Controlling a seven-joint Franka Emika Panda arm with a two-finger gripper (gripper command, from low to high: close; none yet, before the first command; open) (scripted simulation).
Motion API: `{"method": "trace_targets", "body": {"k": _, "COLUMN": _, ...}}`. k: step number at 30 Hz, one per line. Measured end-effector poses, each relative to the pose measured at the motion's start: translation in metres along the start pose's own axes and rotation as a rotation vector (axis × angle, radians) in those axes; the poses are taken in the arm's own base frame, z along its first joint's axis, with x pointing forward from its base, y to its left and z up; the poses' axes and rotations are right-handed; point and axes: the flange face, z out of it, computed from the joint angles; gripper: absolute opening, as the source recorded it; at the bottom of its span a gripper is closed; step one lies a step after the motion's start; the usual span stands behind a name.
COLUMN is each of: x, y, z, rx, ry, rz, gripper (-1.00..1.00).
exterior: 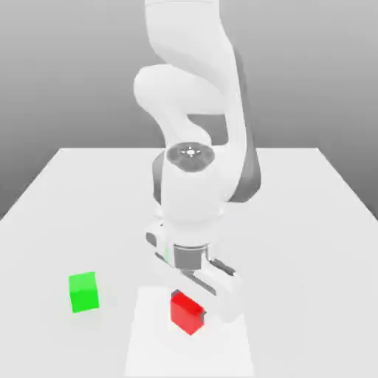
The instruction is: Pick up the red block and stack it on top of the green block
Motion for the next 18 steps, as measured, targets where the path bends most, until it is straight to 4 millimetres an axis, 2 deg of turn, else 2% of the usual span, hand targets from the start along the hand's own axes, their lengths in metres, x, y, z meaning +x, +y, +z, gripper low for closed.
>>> {"method": "trace_targets", "body": {"k": 3, "x": 0.0, "y": 0.0, "z": 0.002, "rx": 0.0, "ry": 0.0, "rz": 0.0, "gripper": -1.0}}
{"method": "trace_targets", "body": {"k": 9, "x": 0.0, "y": 0.0, "z": -0.05, "rx": 0.0, "ry": 0.002, "rz": -0.002, "gripper": -1.0}}
{"method": "trace_targets", "body": {"k": 12, "x": 0.02, "y": 0.001, "z": -0.063, "rx": 0.001, "ry": -0.002, "rz": 0.107, "gripper": -1.0}}
{"method": "trace_targets", "body": {"k": 18, "x": 0.071, "y": 0.007, "z": -0.074, "rx": 0.005, "ry": -0.006, "rz": 0.396, "gripper": -1.0}}
